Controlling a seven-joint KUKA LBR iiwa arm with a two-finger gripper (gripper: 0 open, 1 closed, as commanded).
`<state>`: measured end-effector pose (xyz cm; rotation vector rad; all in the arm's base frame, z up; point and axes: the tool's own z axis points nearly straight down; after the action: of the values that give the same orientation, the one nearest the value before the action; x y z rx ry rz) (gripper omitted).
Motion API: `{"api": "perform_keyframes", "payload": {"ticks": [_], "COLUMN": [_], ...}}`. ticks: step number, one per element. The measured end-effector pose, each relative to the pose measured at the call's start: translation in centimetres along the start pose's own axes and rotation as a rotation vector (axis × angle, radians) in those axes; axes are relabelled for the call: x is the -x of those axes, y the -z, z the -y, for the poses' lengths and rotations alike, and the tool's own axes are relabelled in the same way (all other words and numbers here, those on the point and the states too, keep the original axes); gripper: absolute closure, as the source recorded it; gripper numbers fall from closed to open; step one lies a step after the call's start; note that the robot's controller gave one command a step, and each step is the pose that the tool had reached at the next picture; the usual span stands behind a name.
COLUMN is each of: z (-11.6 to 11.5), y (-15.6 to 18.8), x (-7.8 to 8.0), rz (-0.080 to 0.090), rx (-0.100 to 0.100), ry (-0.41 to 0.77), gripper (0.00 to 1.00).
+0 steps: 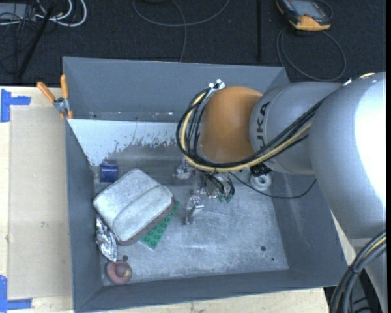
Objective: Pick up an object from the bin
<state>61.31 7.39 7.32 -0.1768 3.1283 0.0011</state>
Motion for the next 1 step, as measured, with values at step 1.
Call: {"api": "perform_keyframes", "payload": {"ticks": [1], "z": [-6.33], "y": [-0.05], "x": [-0.37], "rz": [-0.001], "rx": [-0.001], "ry": [0.158], "gripper": [0.0]}}
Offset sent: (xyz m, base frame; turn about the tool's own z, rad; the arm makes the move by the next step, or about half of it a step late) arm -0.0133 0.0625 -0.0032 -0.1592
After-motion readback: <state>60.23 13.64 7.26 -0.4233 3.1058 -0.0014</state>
